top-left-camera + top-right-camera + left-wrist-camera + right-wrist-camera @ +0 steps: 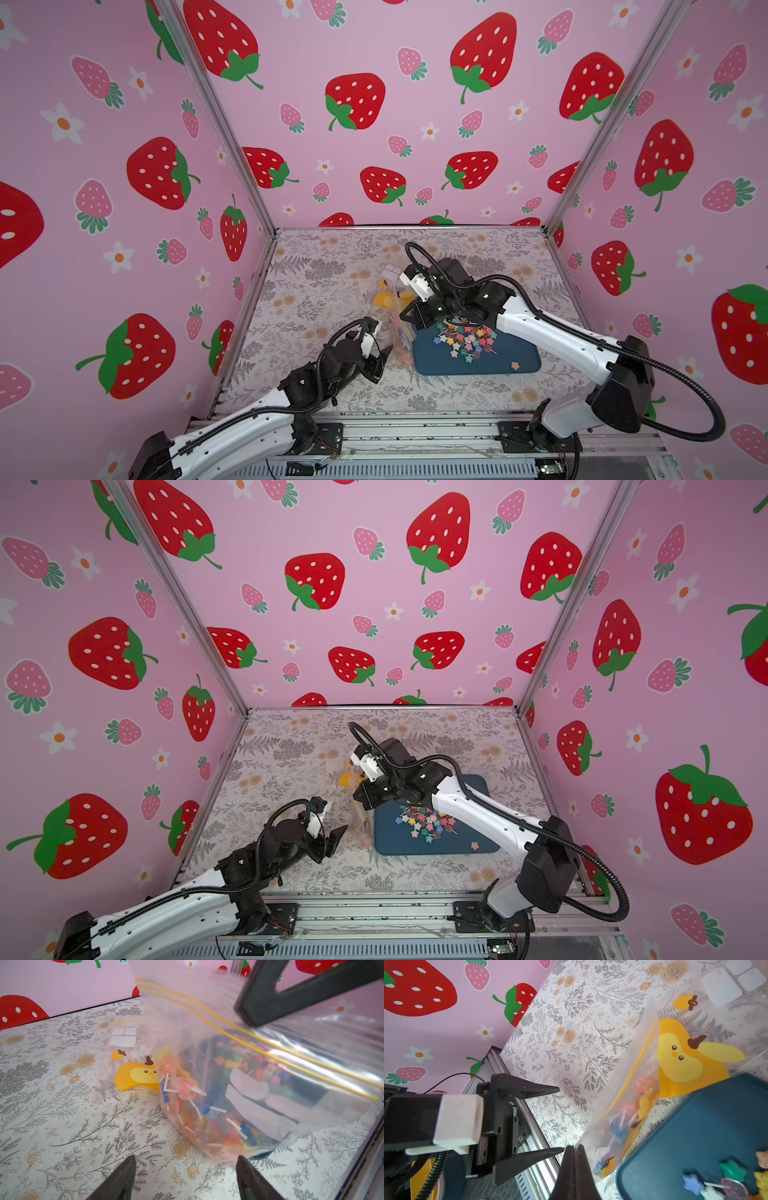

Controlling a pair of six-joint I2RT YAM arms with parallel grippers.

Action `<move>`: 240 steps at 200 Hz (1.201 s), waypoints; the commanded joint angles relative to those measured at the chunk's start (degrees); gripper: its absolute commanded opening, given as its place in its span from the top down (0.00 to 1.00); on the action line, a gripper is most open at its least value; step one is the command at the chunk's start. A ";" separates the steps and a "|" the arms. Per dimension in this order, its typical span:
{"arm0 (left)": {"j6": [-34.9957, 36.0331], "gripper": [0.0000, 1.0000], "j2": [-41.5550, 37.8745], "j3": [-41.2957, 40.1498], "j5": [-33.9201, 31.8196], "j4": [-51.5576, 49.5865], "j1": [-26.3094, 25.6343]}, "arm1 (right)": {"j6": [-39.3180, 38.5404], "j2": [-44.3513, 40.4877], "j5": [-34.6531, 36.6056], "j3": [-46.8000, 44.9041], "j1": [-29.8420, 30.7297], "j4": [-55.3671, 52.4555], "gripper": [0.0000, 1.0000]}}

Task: Pour candies out of the ziploc bag
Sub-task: Adjust the ziploc bag at the center of the board.

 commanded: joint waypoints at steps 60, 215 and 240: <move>-0.66 0.16 6.79 -0.80 2.25 3.03 -0.18 | -0.78 1.98 2.30 -4.65 -0.23 3.95 0.89; -29.77 0.00 -9.56 7.05 -12.06 -27.35 14.33 | -24.17 11.19 17.07 4.64 2.00 0.07 0.36; -32.39 0.00 -8.37 6.15 -2.65 -26.45 19.70 | -32.03 17.51 21.33 9.18 4.04 -0.79 0.33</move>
